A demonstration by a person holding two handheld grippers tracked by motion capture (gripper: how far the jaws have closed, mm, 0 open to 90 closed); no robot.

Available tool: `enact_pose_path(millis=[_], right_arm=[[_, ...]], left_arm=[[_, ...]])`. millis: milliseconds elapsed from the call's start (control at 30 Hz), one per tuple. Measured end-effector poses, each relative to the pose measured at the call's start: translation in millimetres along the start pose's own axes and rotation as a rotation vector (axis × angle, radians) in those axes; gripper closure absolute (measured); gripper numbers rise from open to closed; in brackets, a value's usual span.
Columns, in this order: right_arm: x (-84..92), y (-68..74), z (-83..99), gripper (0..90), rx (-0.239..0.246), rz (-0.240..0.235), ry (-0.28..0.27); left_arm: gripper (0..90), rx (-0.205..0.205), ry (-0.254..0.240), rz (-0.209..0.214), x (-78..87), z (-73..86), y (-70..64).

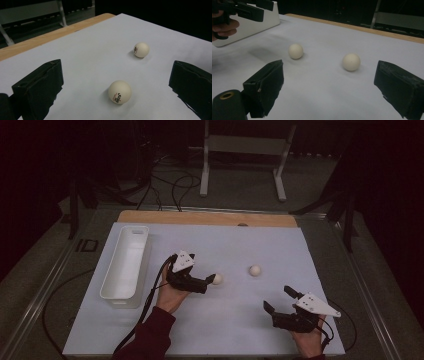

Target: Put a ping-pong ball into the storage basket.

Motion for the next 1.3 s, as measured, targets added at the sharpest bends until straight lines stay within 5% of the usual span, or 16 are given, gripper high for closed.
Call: enact_pose_path(millis=[1300], right_arm=[[0.2,-1.7,-0.8,8.3,0.012,0.011,0.005]], left_arm=[[0.0,0.003,0.112,0.006,-36.4,11.2,-1.9]])
Point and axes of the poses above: each handheld gripper's, and its own axes: x roughly backward along the jaws, z roughly out of its underside, y roughly to its left, the point moved 8 cm from there along -x, roughly forward along the jaws, and after that the axes turned 10 degrees about x, right-handed, at the moved point
